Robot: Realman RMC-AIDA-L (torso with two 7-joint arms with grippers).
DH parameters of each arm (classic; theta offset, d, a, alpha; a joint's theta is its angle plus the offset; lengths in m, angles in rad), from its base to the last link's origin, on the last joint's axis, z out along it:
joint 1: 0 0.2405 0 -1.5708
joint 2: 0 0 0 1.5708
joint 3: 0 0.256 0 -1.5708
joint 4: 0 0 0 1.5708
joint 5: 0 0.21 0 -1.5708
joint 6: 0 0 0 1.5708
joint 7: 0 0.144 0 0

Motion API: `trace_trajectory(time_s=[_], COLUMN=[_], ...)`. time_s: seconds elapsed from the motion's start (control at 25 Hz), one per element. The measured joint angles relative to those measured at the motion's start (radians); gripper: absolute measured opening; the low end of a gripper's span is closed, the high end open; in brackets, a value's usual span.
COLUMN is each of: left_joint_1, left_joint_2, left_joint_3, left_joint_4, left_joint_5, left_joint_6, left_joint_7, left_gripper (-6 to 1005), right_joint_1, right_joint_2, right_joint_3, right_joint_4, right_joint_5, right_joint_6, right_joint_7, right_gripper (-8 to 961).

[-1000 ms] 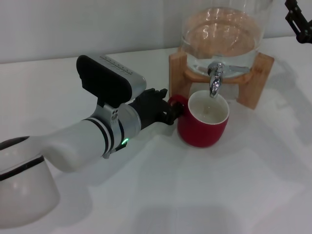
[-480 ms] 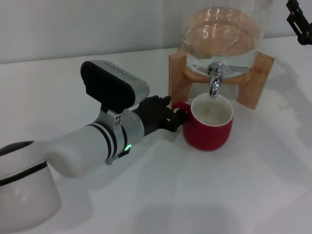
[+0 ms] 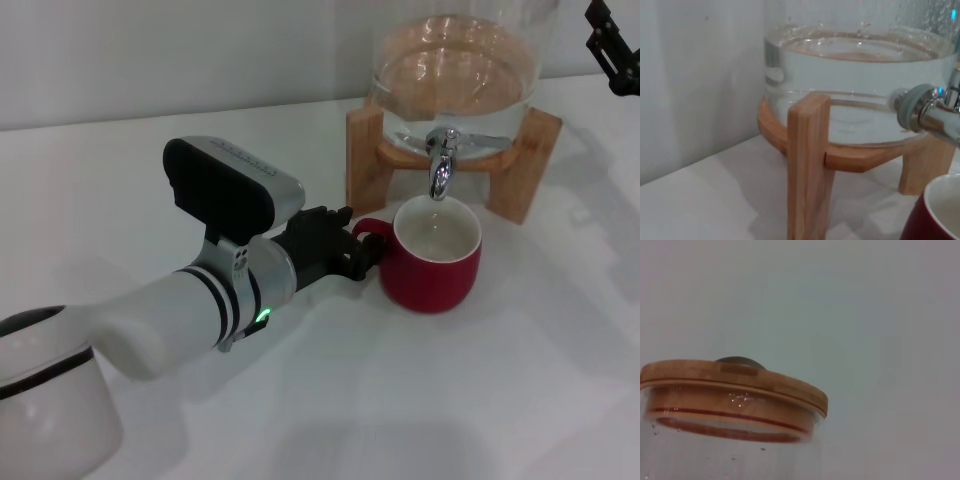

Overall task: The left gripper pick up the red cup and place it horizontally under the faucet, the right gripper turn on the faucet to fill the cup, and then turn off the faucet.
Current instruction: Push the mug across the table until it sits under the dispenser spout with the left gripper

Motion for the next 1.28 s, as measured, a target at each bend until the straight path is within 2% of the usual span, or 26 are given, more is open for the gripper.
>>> trace_trajectory(time_s=[0.4, 0.84, 1.04, 1.28], left_joint_1=[0.075, 0.115, 0.160, 0.245], left_joint_2=[0.003, 0.003, 0.005, 0.006], left_joint_3=[-0.040, -0.042, -0.044, -0.077], left_joint_4=[-0.035, -0.059, -0.093, -0.138], left_joint_5=[0.061, 0.102, 0.155, 0.239], left_joint_6=[0.010, 0.010, 0.011, 0.012], left_joint_7=[0.008, 0.008, 0.008, 0.009], left_gripper=[483, 484, 484, 492], right_joint_1=[-0.001, -0.005, -0.006, -0.008], right_joint_2=[0.000, 0.000, 0.000, 0.000], right_joint_3=[0.000, 0.000, 0.000, 0.000], right_joint_4=[0.000, 0.000, -0.002, -0.003], right_joint_5=[0.000, 0.000, 0.000, 0.000], right_joint_6=[-0.005, -0.010, -0.010, -0.021], right_joint_7=[0.000, 0.000, 0.000, 0.000], right_gripper=[617, 617, 617, 617])
